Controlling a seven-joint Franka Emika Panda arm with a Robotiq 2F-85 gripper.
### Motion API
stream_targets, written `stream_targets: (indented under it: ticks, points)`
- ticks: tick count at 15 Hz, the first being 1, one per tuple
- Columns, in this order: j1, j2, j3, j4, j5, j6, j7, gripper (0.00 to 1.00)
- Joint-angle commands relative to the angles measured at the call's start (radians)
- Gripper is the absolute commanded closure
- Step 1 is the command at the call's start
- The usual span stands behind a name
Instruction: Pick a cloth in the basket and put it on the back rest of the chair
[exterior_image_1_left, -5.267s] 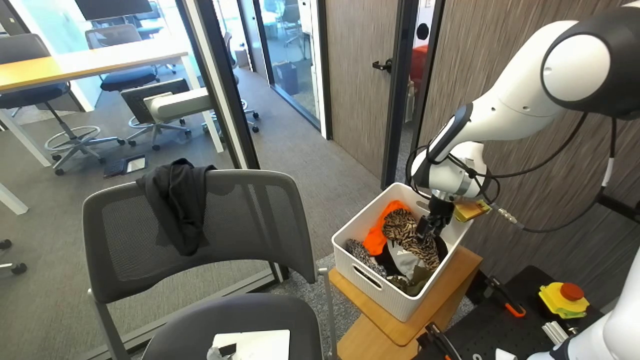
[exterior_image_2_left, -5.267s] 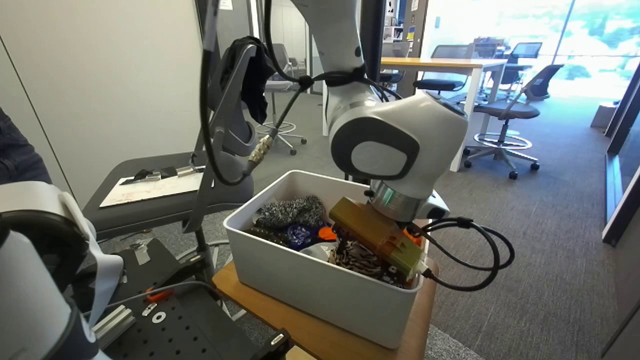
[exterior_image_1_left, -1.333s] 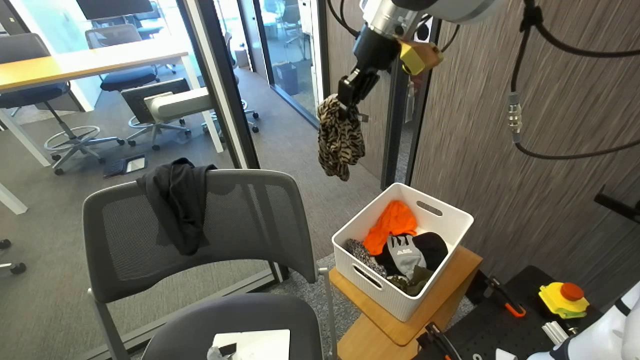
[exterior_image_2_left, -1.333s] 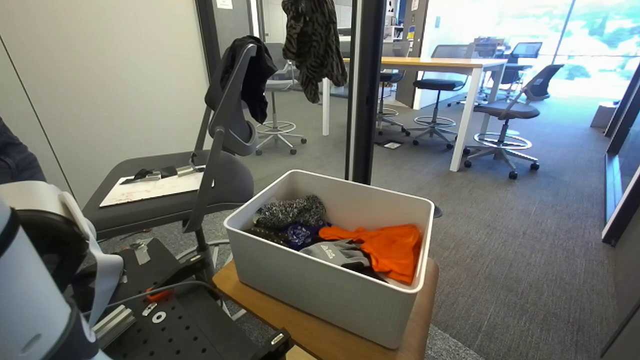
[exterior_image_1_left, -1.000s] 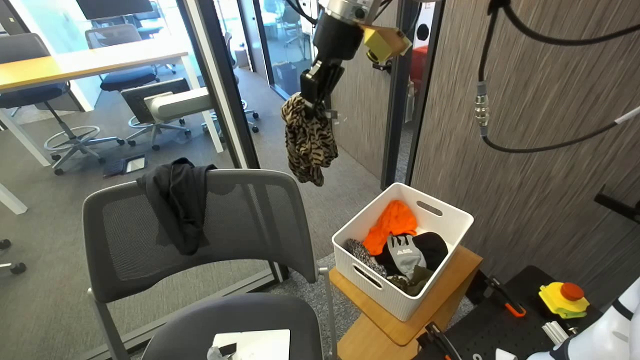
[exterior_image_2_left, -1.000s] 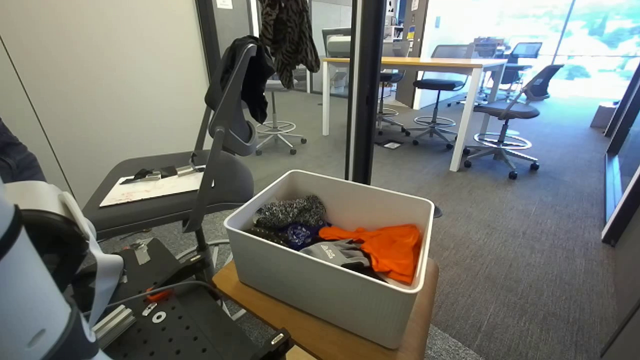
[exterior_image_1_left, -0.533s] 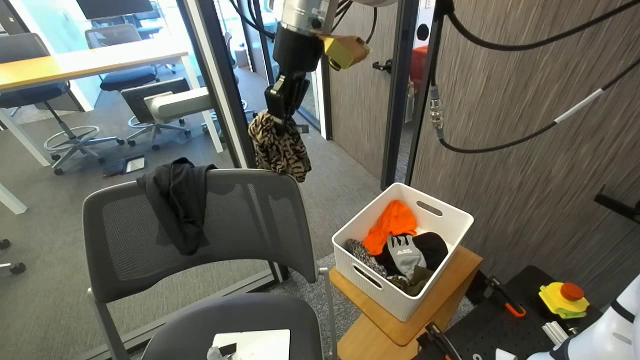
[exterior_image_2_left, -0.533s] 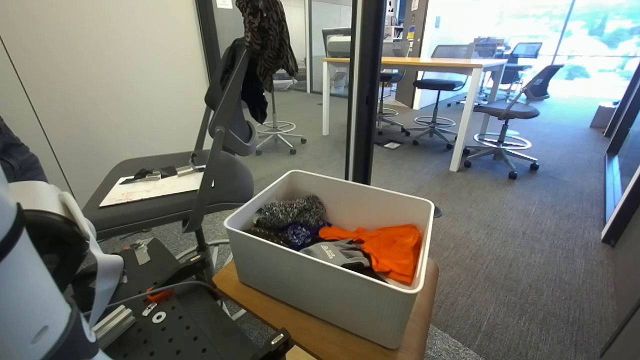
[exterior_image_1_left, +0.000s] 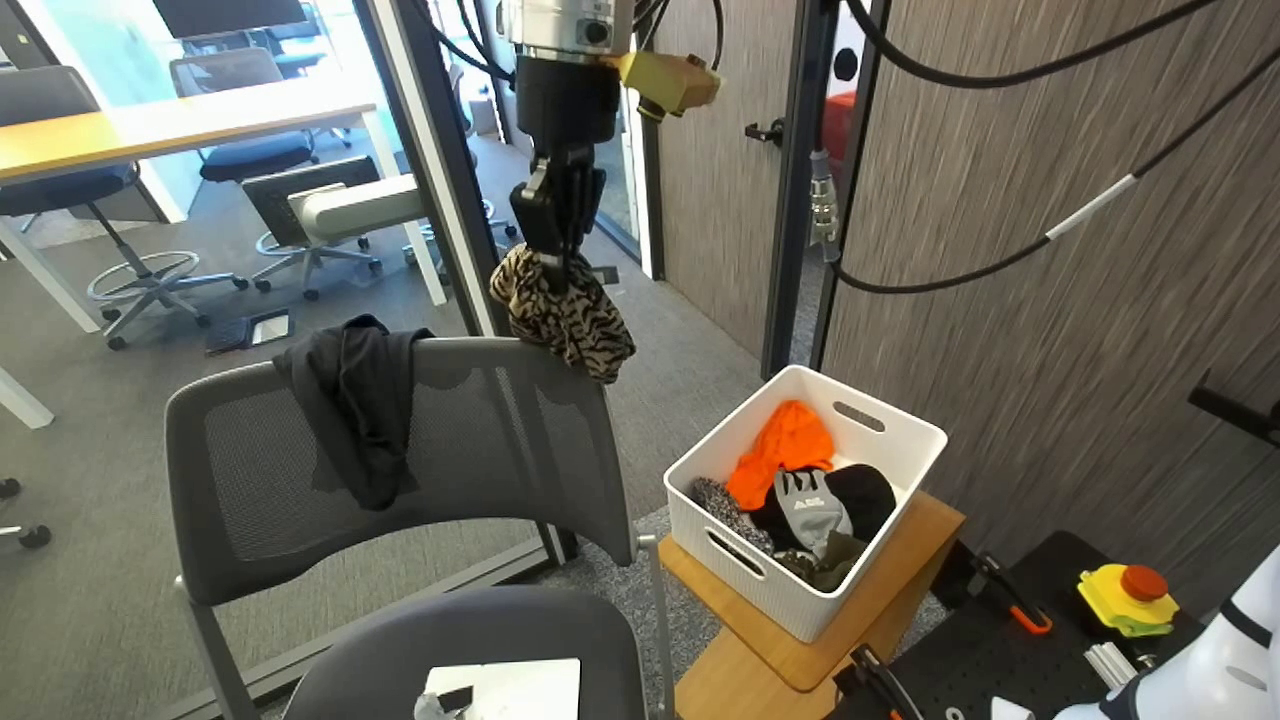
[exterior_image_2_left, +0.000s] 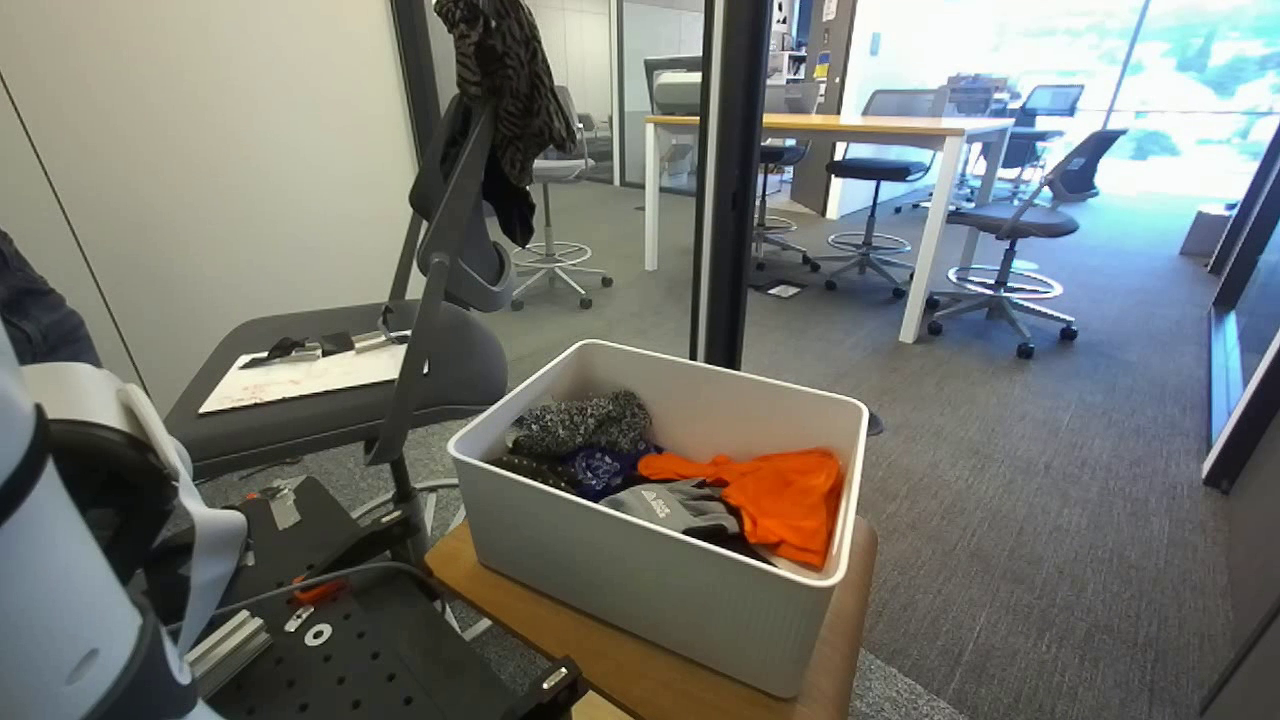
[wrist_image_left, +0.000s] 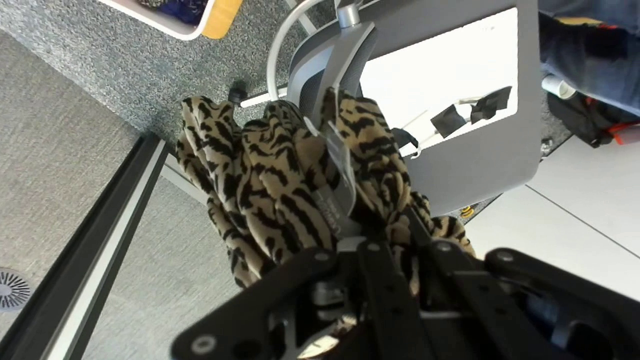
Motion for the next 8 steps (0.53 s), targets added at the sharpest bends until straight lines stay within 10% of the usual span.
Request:
stream_targets:
  ticks: [1,8]
  points:
    - [0.014,0.041,0.016,0.082,0.002,-0.043,0.012,0.92]
    - [0.024,0.177,0.034,0.231,0.058,-0.086,-0.001,0.92]
